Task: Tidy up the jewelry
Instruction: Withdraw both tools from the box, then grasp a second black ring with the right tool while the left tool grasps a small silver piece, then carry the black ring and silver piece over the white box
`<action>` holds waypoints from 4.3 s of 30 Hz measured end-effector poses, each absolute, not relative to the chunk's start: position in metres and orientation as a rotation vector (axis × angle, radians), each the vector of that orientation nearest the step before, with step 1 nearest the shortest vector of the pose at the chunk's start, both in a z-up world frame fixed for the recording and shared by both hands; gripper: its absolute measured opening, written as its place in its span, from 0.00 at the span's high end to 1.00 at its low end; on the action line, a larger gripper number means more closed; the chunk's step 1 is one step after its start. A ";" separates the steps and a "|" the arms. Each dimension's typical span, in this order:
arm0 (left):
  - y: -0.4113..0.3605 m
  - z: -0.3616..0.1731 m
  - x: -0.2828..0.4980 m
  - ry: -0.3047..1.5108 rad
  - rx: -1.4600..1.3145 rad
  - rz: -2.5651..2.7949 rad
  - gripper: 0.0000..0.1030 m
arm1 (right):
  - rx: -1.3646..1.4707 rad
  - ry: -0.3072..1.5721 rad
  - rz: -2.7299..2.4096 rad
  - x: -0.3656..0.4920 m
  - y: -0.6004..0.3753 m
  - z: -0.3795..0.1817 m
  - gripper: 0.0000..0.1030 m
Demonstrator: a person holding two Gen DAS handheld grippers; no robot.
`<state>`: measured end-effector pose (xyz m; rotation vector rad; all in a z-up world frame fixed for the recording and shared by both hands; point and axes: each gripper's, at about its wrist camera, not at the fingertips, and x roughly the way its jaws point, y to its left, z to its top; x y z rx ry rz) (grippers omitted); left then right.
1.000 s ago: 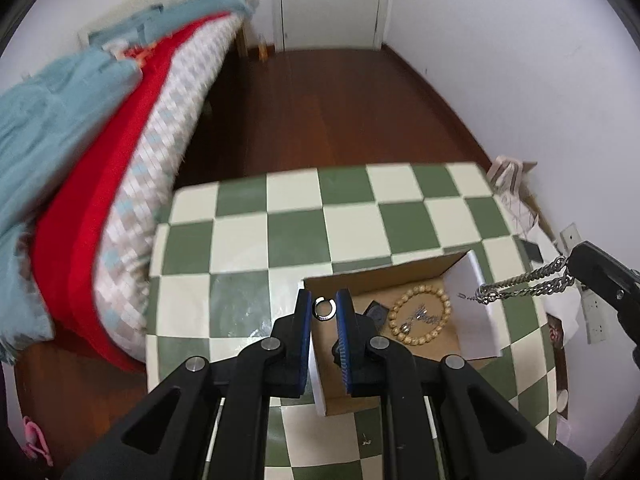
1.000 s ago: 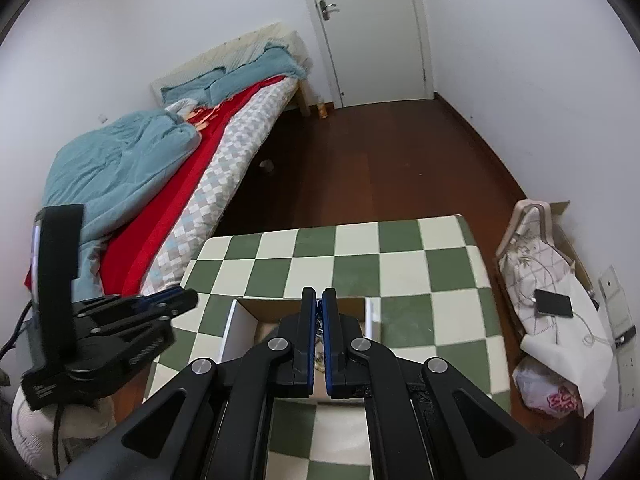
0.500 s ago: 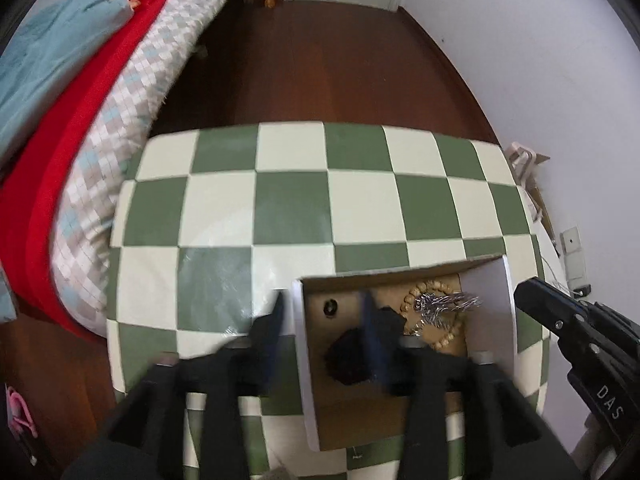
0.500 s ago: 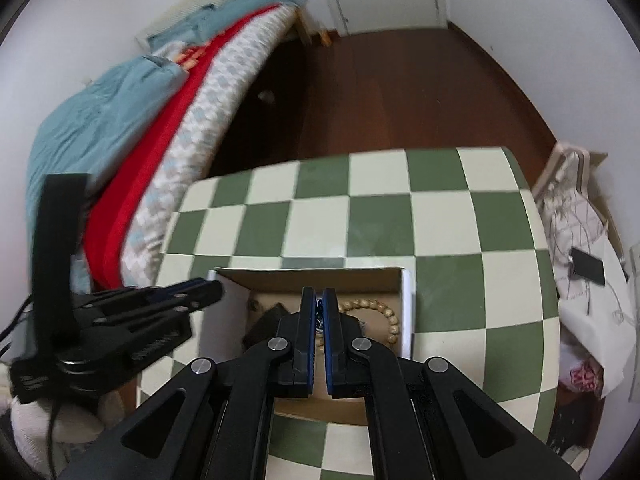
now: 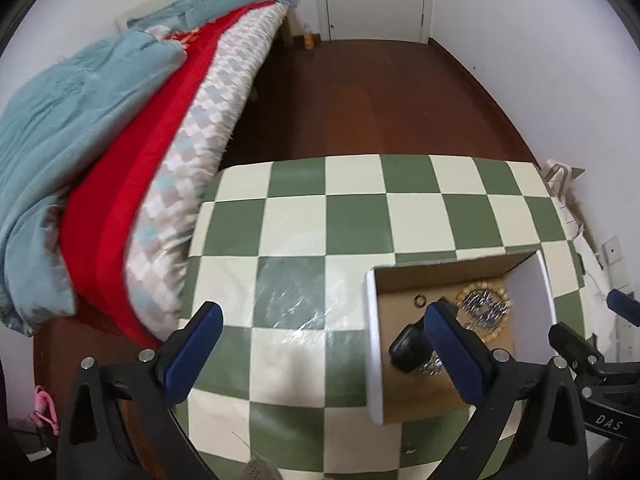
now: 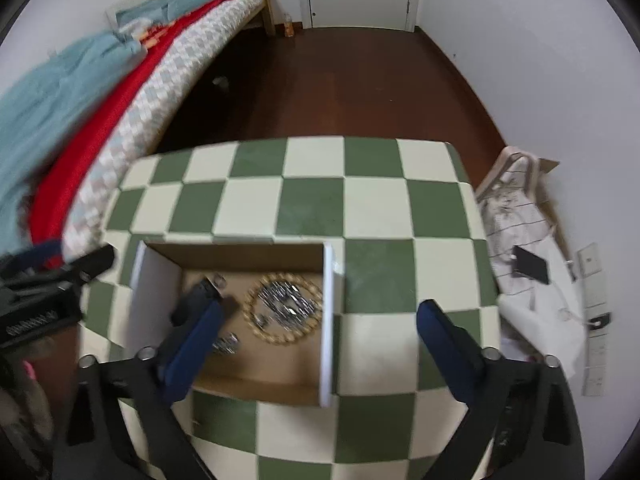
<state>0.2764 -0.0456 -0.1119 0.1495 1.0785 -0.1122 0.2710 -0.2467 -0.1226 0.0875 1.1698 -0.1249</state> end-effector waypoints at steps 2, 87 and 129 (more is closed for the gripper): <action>-0.043 -0.114 0.265 1.073 0.152 -0.104 0.00 | 0.059 1.182 -0.142 0.263 -0.243 -0.127 0.00; -0.049 -0.199 0.125 1.096 0.251 -0.044 0.01 | 0.313 0.993 -0.201 0.064 -0.202 -0.203 0.87; -0.086 -0.132 0.115 0.927 0.149 -0.233 0.94 | 0.373 0.909 -0.250 0.066 -0.251 -0.170 0.87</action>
